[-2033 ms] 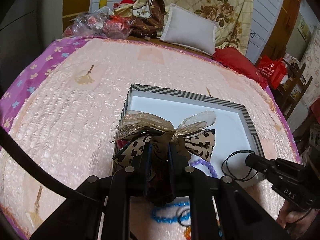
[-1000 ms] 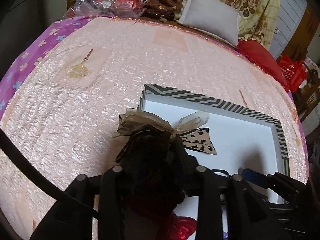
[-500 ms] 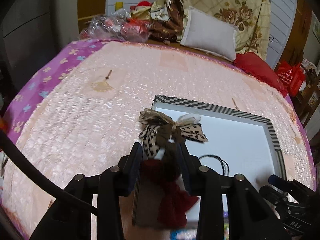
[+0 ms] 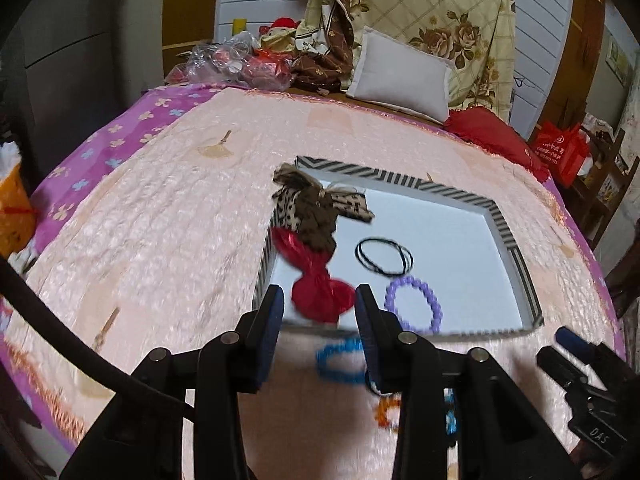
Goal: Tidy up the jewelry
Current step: 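Withdraw both open grippers from the box, then move both open grippers over the bracelets beside the box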
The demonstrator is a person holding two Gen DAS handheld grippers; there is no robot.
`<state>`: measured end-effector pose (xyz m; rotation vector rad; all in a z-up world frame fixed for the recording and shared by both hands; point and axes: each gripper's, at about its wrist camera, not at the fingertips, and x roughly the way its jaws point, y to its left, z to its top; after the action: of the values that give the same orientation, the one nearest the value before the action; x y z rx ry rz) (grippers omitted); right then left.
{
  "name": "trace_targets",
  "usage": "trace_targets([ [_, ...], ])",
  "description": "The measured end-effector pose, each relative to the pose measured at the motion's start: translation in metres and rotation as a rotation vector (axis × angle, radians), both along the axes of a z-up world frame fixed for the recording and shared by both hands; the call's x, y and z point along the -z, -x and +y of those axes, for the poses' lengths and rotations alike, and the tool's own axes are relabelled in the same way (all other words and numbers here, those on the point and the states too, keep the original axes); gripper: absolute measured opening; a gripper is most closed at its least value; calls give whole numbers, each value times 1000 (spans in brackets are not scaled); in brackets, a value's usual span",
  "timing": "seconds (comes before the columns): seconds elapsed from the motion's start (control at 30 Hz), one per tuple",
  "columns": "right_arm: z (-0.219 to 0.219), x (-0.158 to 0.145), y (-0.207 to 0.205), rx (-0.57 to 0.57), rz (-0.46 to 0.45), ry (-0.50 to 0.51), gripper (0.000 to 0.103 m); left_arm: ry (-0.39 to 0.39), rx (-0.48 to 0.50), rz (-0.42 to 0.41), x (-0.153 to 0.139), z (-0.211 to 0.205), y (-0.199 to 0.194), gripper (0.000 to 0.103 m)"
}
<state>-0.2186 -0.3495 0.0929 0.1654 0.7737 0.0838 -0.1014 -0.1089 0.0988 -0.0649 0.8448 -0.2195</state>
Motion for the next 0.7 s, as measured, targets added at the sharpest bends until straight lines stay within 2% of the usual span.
trace_targets([
  [0.13,2,-6,20,27,-35,31,71,-10,-6,5,3,-1,21,26],
  [0.3,3,-5,30,4,-11,-23,71,17,-13,34,10,1,41,26],
  [0.7,12,-1,41,5,25,-1,71,-28,-19,11,15,-3,65,26],
])
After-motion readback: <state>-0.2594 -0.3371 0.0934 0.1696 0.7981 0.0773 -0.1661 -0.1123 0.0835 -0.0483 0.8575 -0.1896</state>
